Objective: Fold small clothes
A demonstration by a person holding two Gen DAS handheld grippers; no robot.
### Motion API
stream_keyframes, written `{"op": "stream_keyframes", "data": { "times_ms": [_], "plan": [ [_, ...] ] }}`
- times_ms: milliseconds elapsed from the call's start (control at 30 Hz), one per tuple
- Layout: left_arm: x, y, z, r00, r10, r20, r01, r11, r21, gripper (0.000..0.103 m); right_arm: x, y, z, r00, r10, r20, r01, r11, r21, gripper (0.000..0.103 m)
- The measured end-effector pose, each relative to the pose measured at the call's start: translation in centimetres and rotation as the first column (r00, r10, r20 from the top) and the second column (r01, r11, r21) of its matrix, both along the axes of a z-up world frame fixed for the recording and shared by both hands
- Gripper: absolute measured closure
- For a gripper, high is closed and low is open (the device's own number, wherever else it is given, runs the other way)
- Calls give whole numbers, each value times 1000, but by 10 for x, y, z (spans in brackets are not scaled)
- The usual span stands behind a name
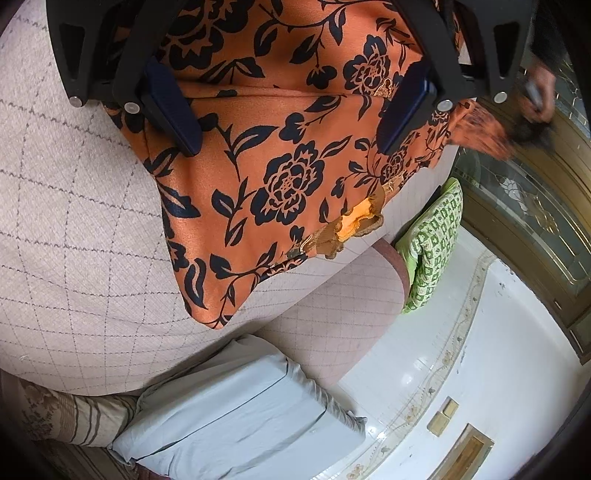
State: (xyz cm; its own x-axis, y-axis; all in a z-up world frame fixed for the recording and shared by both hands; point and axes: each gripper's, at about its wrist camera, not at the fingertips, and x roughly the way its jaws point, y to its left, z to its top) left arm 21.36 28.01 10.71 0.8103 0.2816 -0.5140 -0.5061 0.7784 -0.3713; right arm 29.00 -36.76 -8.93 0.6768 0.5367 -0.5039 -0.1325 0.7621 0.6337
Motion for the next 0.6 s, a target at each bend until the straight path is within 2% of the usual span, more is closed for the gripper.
{"op": "stream_keyframes", "data": {
  "times_ms": [67,100,200,300,367,433,500,567,600],
  "plan": [
    [11,-62,49,991,-115,67,107,988,112,97,0,0,0,1000,-1,-3,1,1000,3,6],
    [16,-92,64,982,-171,80,158,976,151,97,1,0,1,1000,-1,-4,1,1000,4,6],
    [32,-189,85,940,-329,96,301,927,223,97,1,-3,1,1000,-2,-10,2,1000,29,6],
    [50,-277,67,889,-455,53,432,872,231,97,2,-11,0,1000,-7,-19,9,996,93,6],
    [64,-340,31,843,-538,-8,527,822,217,97,2,-18,-1,999,-18,-27,22,988,154,6],
    [70,-384,-9,807,-585,-77,589,789,176,96,2,-28,-2,999,-33,-38,40,973,228,6],
    [84,-430,-62,739,-647,-189,671,732,119,96,0,-38,-4,998,-47,-47,59,951,303,6],
    [94,-466,-115,634,-705,-318,748,663,24,90,-1,-49,-7,996,-62,-60,80,920,384,6],
    [104,-476,-142,564,-734,-379,775,629,-64,88,-3,-56,-10,995,-74,-67,96,897,431,6]
  ]
}}
